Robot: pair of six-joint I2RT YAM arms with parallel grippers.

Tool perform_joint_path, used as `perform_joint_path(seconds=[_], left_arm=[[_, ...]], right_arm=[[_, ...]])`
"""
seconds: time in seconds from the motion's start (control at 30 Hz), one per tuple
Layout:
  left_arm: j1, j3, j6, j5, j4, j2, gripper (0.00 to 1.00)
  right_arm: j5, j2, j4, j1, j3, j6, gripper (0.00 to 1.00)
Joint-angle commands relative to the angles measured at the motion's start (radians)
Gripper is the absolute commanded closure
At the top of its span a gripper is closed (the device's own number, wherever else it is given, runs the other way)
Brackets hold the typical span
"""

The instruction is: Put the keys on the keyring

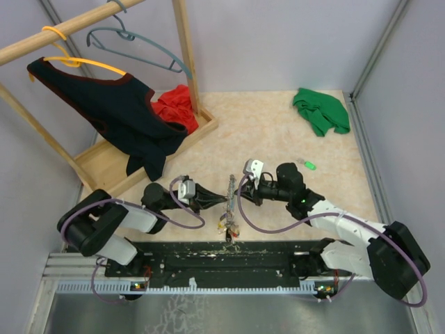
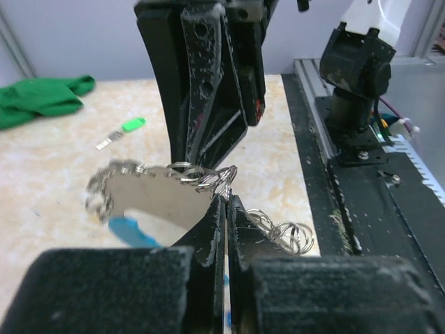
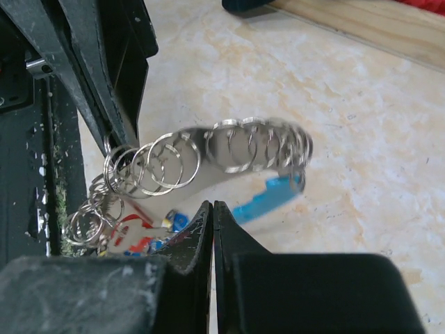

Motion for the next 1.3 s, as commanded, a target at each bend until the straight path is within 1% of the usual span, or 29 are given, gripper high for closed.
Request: perform_joint_path(seconds=[0.0, 0.13, 0.23, 0.27, 0.33, 0.57, 0.87, 0.97, 1.17, 1.27], left_arm=[[0.017, 0.001, -0.123, 0.058, 0.284, 0.071, 1.00], [0.021, -0.001, -0.111, 0.035, 0.272, 0.074, 1.00], [0.033, -0.008, -0.111, 0.019, 0.272, 0.073, 1.00], [0.036, -0.010, -0.110, 0.018, 0.274, 0.073, 1.00], [0.040, -0.013, -0.109, 0.017, 0.274, 0.074, 1.00], [0.042, -0.010, -0.092, 0.018, 0.232, 0.056, 1.00], [0.042, -0.006, -0.091, 0.022, 0.211, 0.043, 1.00], [0.042, -0.005, -0.092, 0.022, 0.204, 0.037, 1.00], [0.042, 0.004, -0.093, 0.041, 0.189, 0.034, 1.00], [0.041, 0.012, -0.094, 0.059, 0.185, 0.036, 1.00]], right_arm=[[-0.020, 0.025, 0.001, 0.000, 0.050, 0.027, 0.98], [0.011, -0.017, 0.003, 0.000, 0.027, 0.029, 0.86], [0.021, -0.076, 0.011, 0.001, 0.005, 0.029, 0.74], [0.020, -0.091, 0.014, 0.001, -0.001, 0.029, 0.72], [0.004, -0.116, 0.018, 0.000, -0.008, 0.023, 0.70], [-0.096, -0.136, 0.084, 0.001, -0.021, -0.009, 0.69], [-0.242, -0.026, 0.121, 0.006, 0.044, -0.005, 0.69], [-0.250, 0.003, 0.120, 0.008, 0.056, -0.006, 0.69], [-0.210, 0.033, 0.174, 0.011, 0.058, 0.012, 0.72], [-0.170, 0.043, 0.192, 0.009, 0.058, 0.016, 0.80]])
